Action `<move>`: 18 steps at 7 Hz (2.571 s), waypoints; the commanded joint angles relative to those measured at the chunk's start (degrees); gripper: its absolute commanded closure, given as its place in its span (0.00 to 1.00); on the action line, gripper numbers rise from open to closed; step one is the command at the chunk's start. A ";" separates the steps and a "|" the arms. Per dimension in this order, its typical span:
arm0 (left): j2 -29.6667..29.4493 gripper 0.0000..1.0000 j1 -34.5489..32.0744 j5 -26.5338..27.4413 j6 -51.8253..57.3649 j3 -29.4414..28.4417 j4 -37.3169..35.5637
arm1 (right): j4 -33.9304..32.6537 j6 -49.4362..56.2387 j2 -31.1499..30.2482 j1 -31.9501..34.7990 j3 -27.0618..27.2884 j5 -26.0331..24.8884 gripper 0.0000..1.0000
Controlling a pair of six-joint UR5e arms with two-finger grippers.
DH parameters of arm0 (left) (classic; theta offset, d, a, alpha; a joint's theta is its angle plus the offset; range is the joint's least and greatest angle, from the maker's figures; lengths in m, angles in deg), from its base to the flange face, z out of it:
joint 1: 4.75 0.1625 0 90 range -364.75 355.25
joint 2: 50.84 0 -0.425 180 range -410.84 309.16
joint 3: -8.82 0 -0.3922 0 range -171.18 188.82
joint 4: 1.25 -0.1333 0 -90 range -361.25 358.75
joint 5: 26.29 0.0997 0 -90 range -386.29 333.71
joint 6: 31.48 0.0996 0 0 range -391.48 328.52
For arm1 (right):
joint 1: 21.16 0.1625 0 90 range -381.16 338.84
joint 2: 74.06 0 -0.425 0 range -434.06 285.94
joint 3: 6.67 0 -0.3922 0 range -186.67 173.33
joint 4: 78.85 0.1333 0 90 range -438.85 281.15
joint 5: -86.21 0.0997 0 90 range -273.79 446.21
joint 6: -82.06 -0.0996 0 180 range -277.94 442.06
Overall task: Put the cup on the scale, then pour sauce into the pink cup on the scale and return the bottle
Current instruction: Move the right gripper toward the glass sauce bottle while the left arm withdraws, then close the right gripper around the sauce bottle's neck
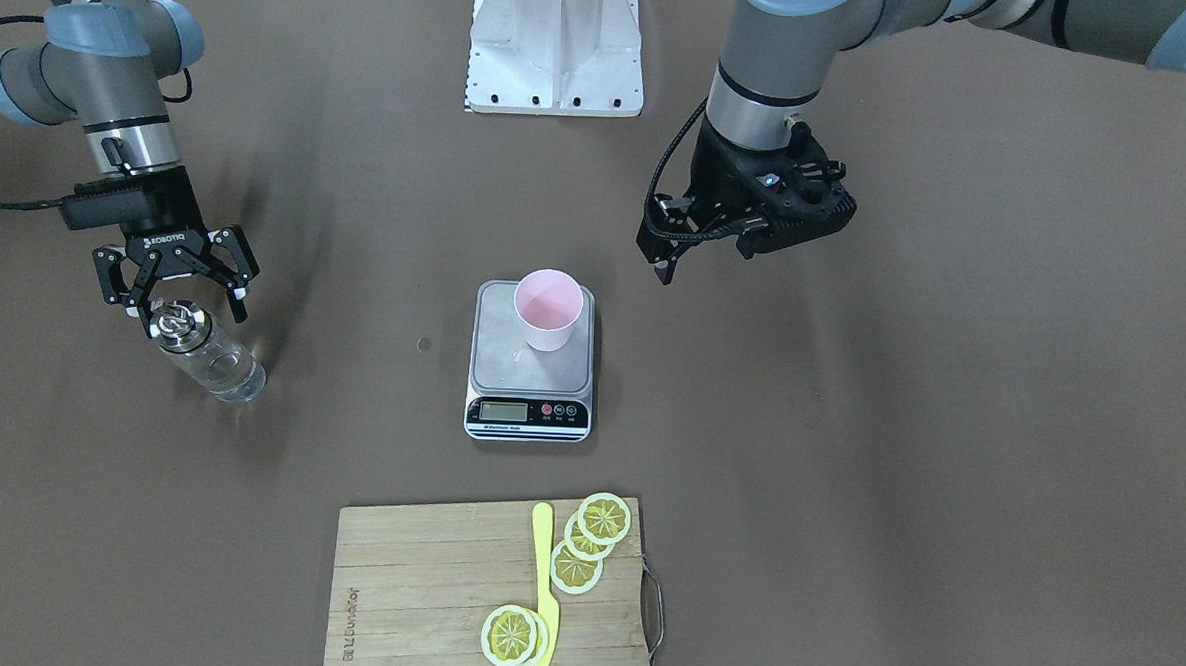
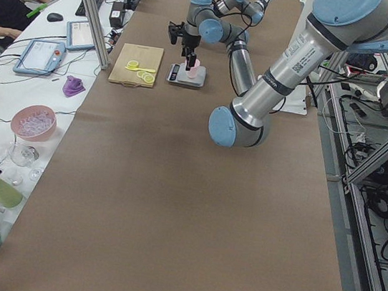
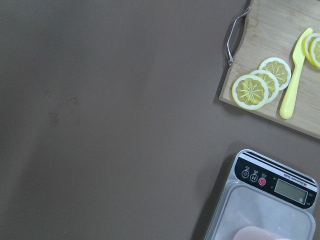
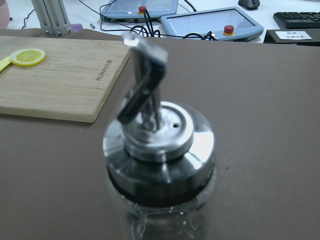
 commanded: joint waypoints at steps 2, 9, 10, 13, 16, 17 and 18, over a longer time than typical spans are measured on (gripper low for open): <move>-0.07 0.02 0.05 0.00 -0.15 -0.38 0.00 | -0.09 -1.19 2.09 -1.99 -3.09 -4.96 0.00; -0.16 0.02 0.05 0.00 -0.33 -0.47 0.09 | -0.09 -0.49 5.61 -2.87 -7.23 -8.23 0.02; -0.25 0.02 0.05 0.00 -0.33 -0.47 0.09 | -0.09 -0.49 5.52 -2.78 -7.23 -8.23 0.02; -0.33 0.02 0.05 0.00 -0.33 -0.73 0.09 | -0.09 -0.40 5.34 -2.70 -7.66 -8.31 0.04; -0.33 0.02 0.22 0.00 -0.33 -0.74 0.09 | -0.09 -0.40 5.43 -2.70 -7.75 -8.93 0.09; -0.25 0.02 0.31 0.00 -0.33 -0.74 0.17 | -0.09 -0.40 5.43 -2.70 -7.75 -8.93 0.10; -0.25 0.02 0.31 0.00 -0.33 -0.74 0.17 | -0.09 -0.40 5.52 -2.70 -7.75 -9.02 0.11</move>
